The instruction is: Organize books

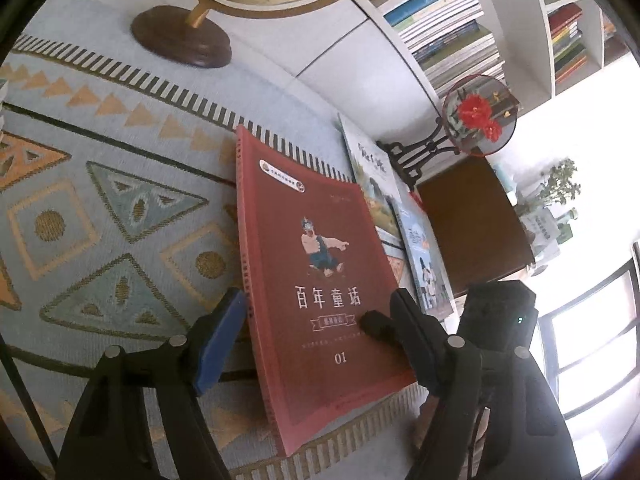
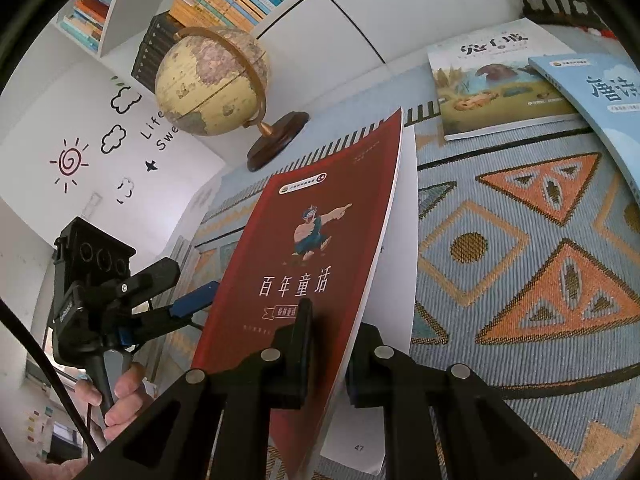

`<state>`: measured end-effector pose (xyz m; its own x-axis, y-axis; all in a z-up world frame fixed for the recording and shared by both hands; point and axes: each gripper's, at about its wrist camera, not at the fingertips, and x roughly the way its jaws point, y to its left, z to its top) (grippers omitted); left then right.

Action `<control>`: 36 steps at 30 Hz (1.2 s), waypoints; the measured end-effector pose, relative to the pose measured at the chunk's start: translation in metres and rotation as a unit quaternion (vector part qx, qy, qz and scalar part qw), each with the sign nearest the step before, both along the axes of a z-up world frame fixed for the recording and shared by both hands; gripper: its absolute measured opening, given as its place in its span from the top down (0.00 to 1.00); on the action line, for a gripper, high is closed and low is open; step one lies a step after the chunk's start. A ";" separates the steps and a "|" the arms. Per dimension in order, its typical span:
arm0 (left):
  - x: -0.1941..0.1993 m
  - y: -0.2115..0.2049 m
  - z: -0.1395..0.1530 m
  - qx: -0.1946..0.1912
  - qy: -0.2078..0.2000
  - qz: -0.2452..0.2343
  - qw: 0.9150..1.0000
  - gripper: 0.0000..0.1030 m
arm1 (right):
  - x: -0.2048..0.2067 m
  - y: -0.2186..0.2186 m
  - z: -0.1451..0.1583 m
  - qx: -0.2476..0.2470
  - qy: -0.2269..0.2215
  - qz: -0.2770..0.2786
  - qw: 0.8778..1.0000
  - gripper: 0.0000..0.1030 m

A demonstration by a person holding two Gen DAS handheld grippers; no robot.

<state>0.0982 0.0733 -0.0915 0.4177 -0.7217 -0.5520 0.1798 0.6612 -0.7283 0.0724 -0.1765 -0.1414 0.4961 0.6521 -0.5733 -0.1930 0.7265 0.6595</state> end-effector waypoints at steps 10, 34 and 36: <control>-0.002 0.007 0.002 -0.061 -0.007 0.002 0.998 0.34 | 0.001 -0.007 -0.004 0.025 0.011 -0.003 1.000 0.90; -0.012 -0.034 -0.007 0.137 -0.002 -0.012 0.990 0.66 | 0.001 0.000 0.000 0.007 0.002 -0.005 1.000 0.90; -0.013 -0.036 -0.006 0.151 -0.008 -0.011 0.988 0.67 | 0.000 0.003 0.002 -0.004 -0.003 -0.006 1.000 0.90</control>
<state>0.0855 0.0372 -0.0975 0.4150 -0.5339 -0.7367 0.2061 0.8438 -0.4954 0.0726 -0.1740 -0.1393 0.5072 0.6415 -0.5755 -0.1874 0.7339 0.6529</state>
